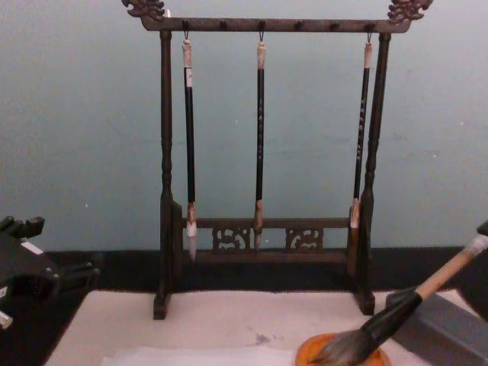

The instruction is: Pick up the brush from the inkstone, write on the paper, then place the brush back to its original position.

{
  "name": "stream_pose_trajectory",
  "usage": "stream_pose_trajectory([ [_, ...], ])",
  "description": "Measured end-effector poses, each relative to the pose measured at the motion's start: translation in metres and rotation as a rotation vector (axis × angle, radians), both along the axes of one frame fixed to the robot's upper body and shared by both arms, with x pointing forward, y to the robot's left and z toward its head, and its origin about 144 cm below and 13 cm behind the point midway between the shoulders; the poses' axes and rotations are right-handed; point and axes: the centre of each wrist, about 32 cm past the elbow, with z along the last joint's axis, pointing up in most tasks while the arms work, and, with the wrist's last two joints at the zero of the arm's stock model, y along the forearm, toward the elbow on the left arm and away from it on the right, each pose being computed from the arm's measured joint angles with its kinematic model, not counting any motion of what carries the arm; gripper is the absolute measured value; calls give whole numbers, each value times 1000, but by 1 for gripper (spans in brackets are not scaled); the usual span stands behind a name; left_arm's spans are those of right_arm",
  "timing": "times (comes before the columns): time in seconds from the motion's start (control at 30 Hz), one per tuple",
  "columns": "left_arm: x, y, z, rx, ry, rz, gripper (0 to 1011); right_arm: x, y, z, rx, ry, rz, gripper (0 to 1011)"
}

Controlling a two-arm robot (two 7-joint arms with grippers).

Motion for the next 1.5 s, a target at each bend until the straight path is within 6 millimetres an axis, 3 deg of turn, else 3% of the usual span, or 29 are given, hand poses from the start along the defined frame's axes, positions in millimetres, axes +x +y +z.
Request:
stream_pose_trajectory([
  [0.43,0,0,0,0,0,0,1010,35,13,-9,25,12,1,1000],
  [1.03,0,0,0,0,0,0,1010,42,16,-12,17,6,9,1000],
  [1.33,0,0,0,0,0,0,1010,42,15,-12,18,8,8,800],
  [1.5,0,0,0,0,0,0,1010,42,15,-12,19,8,8,623],
])
